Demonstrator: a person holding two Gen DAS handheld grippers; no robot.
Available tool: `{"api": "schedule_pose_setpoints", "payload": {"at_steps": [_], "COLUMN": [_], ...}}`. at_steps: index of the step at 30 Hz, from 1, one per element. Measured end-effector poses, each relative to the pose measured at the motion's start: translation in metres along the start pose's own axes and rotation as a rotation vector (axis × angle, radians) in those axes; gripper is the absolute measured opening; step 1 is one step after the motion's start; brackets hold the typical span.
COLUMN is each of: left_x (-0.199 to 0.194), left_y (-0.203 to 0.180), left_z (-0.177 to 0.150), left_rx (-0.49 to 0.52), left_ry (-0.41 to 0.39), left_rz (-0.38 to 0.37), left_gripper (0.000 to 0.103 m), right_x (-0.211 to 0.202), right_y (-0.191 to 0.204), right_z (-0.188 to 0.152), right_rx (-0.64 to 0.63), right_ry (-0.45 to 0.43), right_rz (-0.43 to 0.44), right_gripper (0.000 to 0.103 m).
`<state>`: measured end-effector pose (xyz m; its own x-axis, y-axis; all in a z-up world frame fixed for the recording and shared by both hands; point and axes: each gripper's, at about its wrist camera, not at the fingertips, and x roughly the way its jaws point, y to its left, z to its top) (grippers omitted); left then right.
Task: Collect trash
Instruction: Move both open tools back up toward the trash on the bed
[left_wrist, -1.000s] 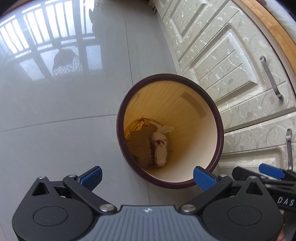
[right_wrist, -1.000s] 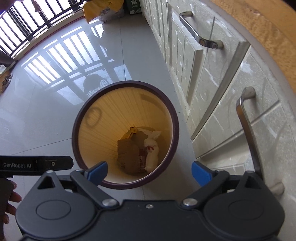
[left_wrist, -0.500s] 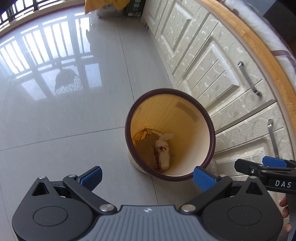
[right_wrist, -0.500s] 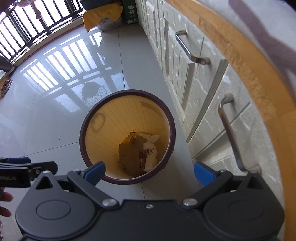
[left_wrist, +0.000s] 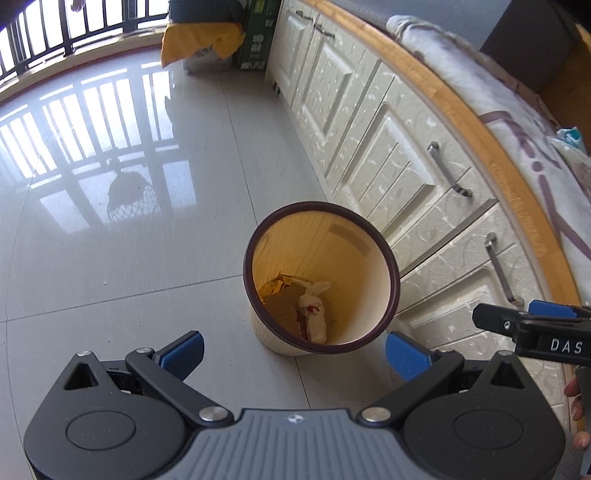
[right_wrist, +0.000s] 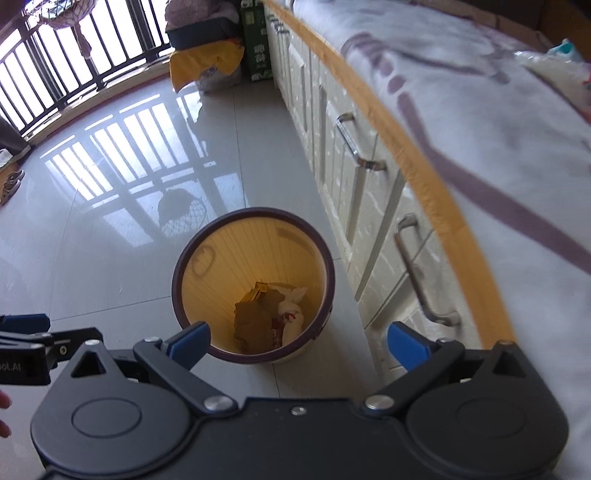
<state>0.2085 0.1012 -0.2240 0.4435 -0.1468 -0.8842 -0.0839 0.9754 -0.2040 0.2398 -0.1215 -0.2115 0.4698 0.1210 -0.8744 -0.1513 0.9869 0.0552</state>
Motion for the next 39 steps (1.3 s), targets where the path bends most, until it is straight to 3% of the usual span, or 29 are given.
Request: {"api": "schedule_pose_setpoints", "payload": {"at_steps": [24, 36, 39], "left_x": [-0.098, -0.128, -0.131], "left_y": [-0.019, -0.059, -0.074], "left_z": [-0.028, -0.035, -0.037], "left_rx": [0.016, 0.059, 0.094], "left_ry": [-0.237, -0.383, -0.435], "left_rz": [-0.03, -0.076, -0.118], "left_gripper": [0.103, 0.103, 0.103], "right_x": [-0.112, -0.168, -0.18], "right_y": [-0.01, -0.056, -0.078], "right_z": [-0.034, -0.055, -0.064], "right_rx": [0.002, 0.08, 0.122], "right_ry": [-0.216, -0.385, -0.42], "right_rz": [-0.018, -0.062, -0.096], "right_gripper": [0.103, 0.103, 0.103]}}
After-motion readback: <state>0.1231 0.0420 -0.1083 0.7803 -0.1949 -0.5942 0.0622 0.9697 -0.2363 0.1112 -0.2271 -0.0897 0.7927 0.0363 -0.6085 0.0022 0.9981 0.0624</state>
